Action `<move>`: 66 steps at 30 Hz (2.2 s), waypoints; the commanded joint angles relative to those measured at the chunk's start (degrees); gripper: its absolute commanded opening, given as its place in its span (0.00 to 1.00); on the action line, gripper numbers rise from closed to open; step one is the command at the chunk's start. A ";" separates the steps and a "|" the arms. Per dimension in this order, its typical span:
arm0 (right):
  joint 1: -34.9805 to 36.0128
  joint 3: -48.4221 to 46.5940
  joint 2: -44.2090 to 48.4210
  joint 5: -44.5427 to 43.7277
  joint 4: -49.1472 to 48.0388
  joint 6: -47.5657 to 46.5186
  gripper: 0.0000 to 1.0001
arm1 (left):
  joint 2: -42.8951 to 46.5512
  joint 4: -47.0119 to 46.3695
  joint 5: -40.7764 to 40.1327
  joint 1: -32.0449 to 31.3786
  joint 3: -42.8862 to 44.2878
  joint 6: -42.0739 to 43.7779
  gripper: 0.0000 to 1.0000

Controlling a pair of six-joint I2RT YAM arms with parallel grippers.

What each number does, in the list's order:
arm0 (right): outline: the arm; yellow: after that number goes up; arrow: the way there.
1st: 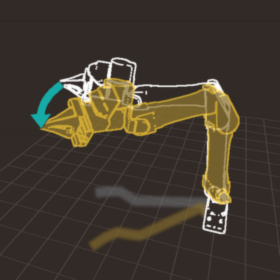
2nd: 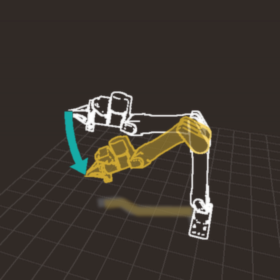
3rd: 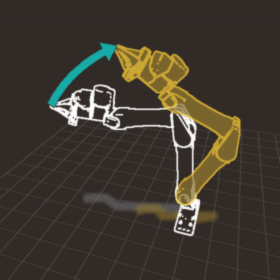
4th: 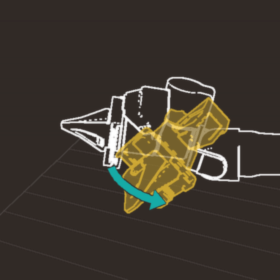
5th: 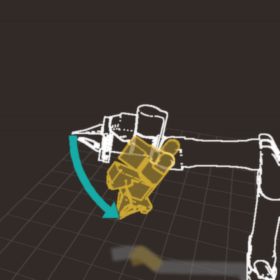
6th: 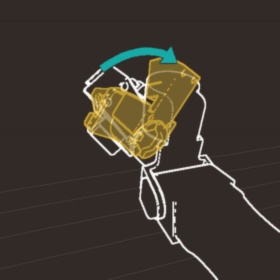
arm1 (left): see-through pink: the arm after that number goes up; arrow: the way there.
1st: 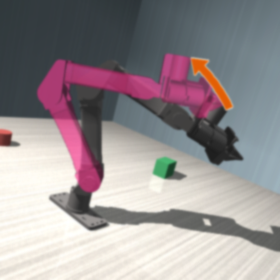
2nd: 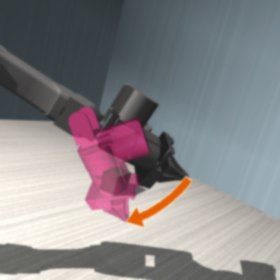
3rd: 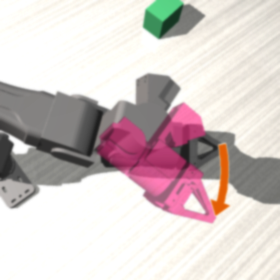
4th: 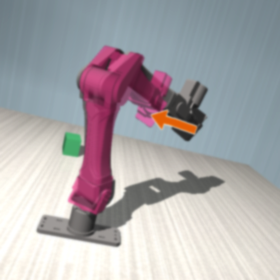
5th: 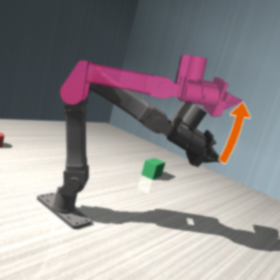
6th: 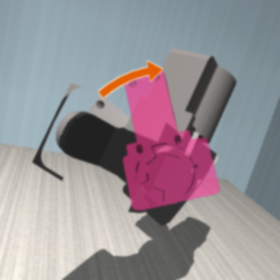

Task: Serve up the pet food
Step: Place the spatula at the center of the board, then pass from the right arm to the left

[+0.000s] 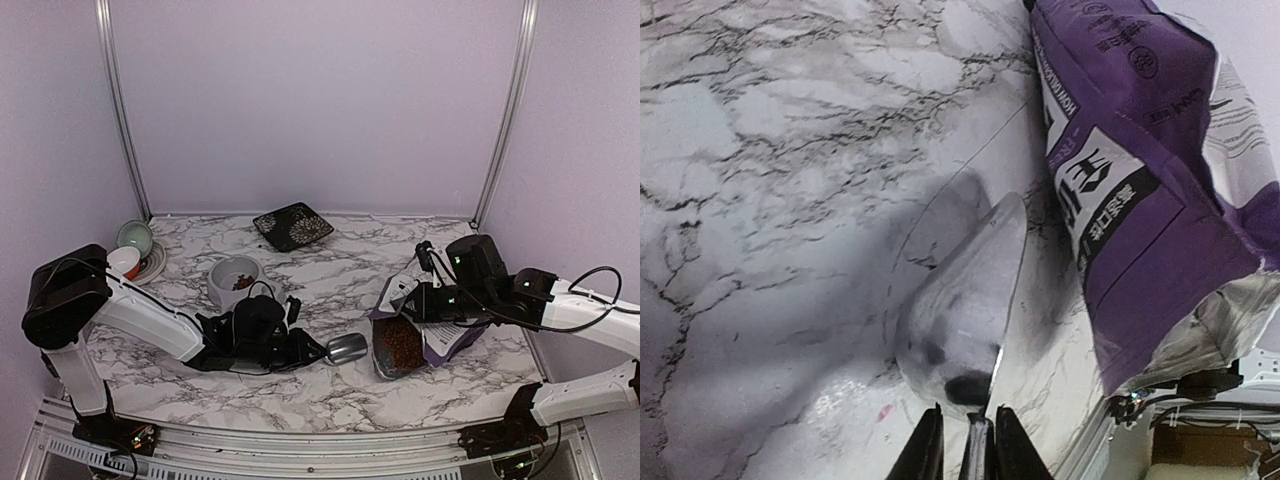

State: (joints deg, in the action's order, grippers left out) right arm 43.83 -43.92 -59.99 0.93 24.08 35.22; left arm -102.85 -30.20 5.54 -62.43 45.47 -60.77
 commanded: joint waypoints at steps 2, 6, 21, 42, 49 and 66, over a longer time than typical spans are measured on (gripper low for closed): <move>-0.68 -0.62 1.39 -3.13 -0.35 0.95 0.00 | -0.92 0.04 0.15 -0.58 -3.16 -0.98 0.25; -0.68 -0.93 1.35 -3.13 -0.09 0.99 0.00 | -0.54 -0.75 -0.17 -0.78 -4.89 -1.30 0.29; -0.30 -9.90 2.28 -0.35 7.46 -3.16 0.00 | 4.14 -1.09 -1.40 -0.94 -8.79 -0.87 0.46; 13.58 -33.88 -2.93 3.27 19.54 -4.94 0.00 | 10.88 -1.09 -2.28 -1.29 -12.92 0.18 0.73; 13.60 -39.48 -1.83 5.61 22.66 -6.86 0.00 | 13.82 -0.76 -2.32 -1.39 -13.84 1.97 0.76; 12.92 -39.21 1.28 -1.13 25.24 -17.07 0.00 | 26.05 28.12 -1.80 -1.37 5.60 37.90 0.78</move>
State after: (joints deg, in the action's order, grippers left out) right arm 56.66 -79.07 -61.34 0.34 59.27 22.33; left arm -80.47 -15.73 3.99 -63.51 43.51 -38.68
